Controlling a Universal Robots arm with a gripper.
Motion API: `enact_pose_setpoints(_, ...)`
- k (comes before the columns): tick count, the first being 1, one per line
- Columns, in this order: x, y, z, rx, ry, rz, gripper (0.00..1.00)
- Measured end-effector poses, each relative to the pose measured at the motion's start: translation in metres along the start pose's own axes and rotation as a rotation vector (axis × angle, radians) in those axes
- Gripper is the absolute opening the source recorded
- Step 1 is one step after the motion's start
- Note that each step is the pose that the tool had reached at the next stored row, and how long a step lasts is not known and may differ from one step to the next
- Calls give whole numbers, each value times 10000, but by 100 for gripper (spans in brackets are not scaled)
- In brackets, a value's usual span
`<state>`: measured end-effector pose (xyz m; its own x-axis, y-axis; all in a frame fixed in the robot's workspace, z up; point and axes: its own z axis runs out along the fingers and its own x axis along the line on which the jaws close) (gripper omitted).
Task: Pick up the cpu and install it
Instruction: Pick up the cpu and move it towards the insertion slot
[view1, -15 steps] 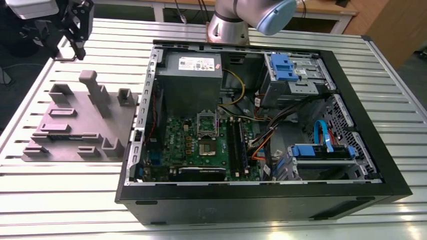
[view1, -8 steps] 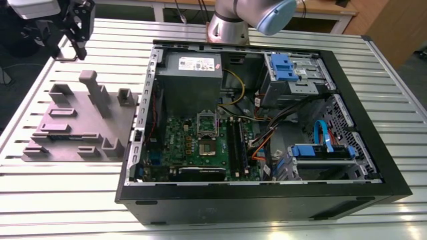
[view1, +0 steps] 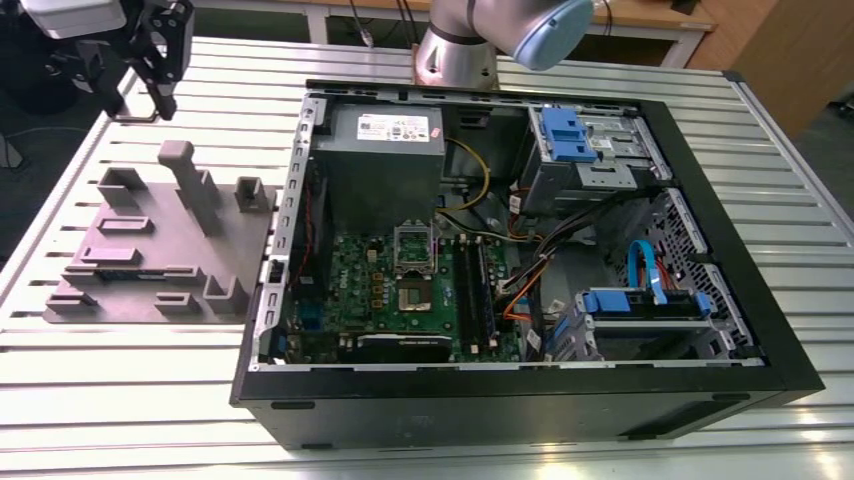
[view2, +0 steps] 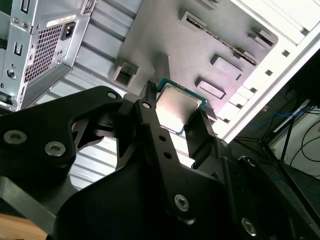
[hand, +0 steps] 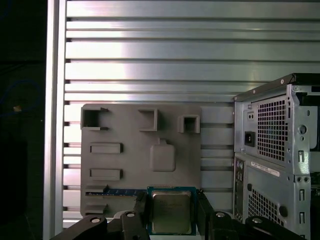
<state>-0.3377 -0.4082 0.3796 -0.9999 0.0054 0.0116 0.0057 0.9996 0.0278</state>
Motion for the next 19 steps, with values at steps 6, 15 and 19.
enact_pose_setpoints(6,-32,0,0,0,0,0,47)
enact_pose_setpoints(15,-72,0,-1,0,0,0,47)
enact_pose_setpoints(19,-82,0,-1,0,-1,1,47)
